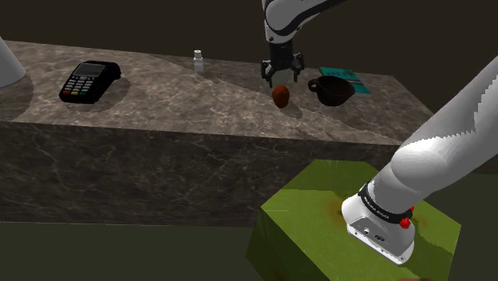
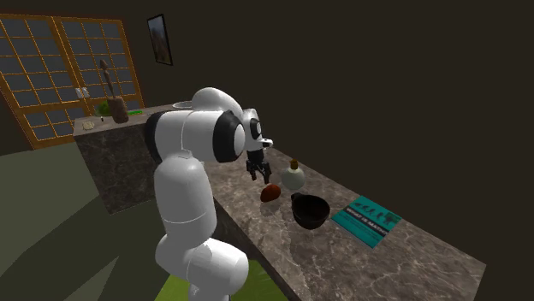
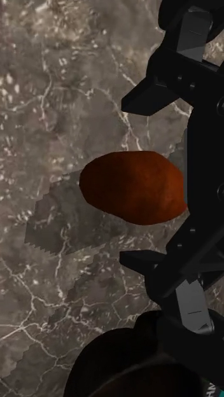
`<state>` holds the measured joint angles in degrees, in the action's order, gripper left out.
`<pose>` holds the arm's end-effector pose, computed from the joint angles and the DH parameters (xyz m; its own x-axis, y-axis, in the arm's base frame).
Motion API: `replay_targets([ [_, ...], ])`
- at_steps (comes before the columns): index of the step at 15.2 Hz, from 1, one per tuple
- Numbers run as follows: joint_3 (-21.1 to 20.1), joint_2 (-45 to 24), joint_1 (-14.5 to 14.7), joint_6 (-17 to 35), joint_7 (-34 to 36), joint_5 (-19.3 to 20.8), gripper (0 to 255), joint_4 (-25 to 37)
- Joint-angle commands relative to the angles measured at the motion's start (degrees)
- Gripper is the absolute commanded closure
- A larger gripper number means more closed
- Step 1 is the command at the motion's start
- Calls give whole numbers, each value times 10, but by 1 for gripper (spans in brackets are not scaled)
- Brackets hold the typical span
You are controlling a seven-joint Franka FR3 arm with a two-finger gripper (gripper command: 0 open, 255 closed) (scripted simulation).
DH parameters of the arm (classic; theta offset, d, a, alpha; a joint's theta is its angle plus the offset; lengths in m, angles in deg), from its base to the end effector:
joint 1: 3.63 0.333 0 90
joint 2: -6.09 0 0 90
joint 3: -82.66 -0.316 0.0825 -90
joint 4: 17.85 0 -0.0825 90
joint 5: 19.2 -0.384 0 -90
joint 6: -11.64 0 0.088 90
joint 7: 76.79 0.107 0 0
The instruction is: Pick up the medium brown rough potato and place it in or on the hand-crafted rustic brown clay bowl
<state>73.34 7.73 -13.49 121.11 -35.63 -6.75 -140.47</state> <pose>0.5107 -0.0199 0.4032 0.8021 -0.5964 -0.0312 -0.5660 -0.7758 0.2787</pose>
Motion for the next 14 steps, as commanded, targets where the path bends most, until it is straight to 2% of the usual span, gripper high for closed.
replay_targets([
  [1,4,-49,-5,2,34,10,0,28],
  [3,10,-92,-9,2,60,17,0,55],
  [10,16,-105,-13,54,66,27,0,16],
  [14,16,-106,-14,58,66,28,0,13],
])
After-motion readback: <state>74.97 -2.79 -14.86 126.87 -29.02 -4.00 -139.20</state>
